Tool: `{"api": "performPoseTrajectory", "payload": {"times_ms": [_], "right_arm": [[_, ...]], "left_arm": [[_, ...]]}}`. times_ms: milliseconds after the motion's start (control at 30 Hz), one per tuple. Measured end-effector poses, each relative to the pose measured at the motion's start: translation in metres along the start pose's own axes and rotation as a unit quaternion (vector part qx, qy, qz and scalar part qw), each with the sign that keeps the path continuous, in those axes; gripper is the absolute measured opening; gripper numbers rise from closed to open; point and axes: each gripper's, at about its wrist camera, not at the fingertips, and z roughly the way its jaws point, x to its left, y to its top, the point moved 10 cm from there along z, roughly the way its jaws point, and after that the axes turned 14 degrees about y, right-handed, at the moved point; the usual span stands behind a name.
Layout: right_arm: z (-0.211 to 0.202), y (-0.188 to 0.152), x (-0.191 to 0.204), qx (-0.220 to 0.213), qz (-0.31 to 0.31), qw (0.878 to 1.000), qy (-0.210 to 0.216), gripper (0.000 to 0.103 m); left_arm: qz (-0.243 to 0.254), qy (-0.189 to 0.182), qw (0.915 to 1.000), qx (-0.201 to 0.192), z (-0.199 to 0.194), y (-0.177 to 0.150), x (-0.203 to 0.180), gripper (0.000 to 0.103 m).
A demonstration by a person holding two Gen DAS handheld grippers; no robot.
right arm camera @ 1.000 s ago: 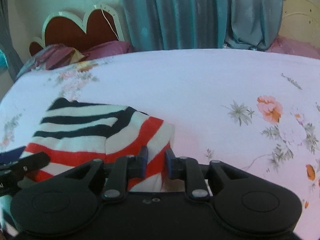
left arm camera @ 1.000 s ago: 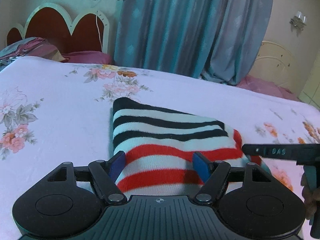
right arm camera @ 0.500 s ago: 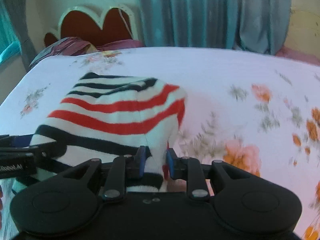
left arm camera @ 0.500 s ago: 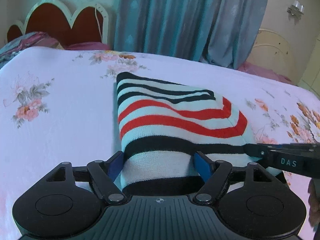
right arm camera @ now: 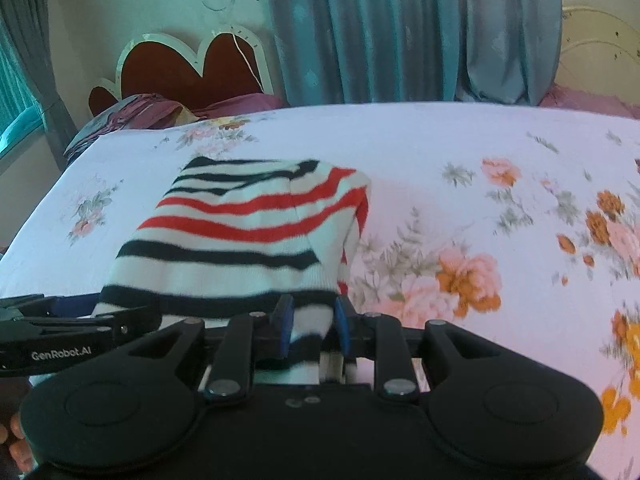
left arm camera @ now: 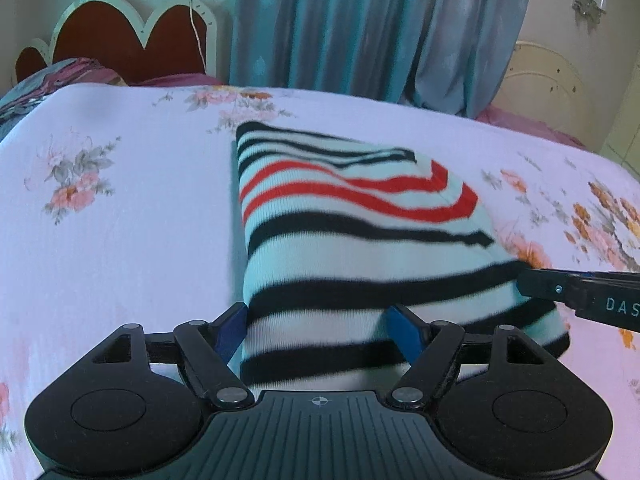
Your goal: Fold small clothes
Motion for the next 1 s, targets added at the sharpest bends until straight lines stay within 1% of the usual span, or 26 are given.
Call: {"api": "performPoseTrajectory", "payload": {"times_ms": [67,133,200,267,333,367,467,533,600,633,733,867,1000], "right_arm": [[0.003,-0.011,-0.003,0.013,0.005,1.0,-0.008,0.023],[0.008,-0.024,-0.008,0.027,0.011,0.999,-0.017,0.023],[0.012,-0.032,-0.011,0.029,0.024,0.999,-0.018,0.023],[0.01,-0.032,-0.009,0.025,0.031,0.999,-0.021,0.022],[0.01,-0.034,-0.007,0.027,0.021,0.999,-0.025,0.023],[0.013,-0.037,-0.009,0.032,0.018,0.999,-0.028,0.023],[0.016,-0.039,-0.011,0.036,0.035,0.998,-0.029,0.024],[0.016,-0.038,-0.01,0.039,0.03,0.998,-0.032,0.025],[0.016,-0.038,-0.01,0.041,0.033,0.998,-0.033,0.028],[0.015,-0.038,-0.01,0.042,0.035,0.998,-0.034,0.032],[0.012,-0.037,-0.012,0.042,0.039,0.998,-0.032,0.043],[0.002,-0.034,-0.013,0.031,0.048,0.998,-0.025,0.048],[-0.015,-0.029,-0.008,0.018,0.038,0.999,-0.016,0.053]], "left_arm": [[0.001,-0.002,1.0,0.006,0.003,-0.006,0.0,0.076],[-0.002,-0.004,0.9999,0.014,0.008,-0.011,0.001,0.079],[-0.01,-0.005,0.9998,0.019,0.01,-0.014,0.002,0.08],[-0.005,-0.004,0.9999,0.016,0.008,-0.014,0.001,0.08],[0.003,-0.003,0.9999,0.011,0.007,-0.015,-0.001,0.08],[0.004,-0.003,0.9999,0.013,0.008,-0.015,-0.001,0.08],[0.006,-0.001,0.9998,0.017,0.007,-0.014,-0.002,0.08],[0.01,0.002,0.9998,0.018,0.006,-0.013,-0.002,0.081],[0.012,0.008,0.9996,0.022,0.005,-0.013,-0.002,0.085],[0.013,0.012,0.9995,0.025,0.004,-0.013,-0.002,0.089],[0.019,0.02,0.9993,0.026,0.0,-0.013,-0.003,0.09],[0.025,0.029,0.999,0.024,-0.007,-0.012,-0.005,0.092],[0.025,0.044,0.9986,0.017,-0.025,-0.006,-0.005,0.095]]}}
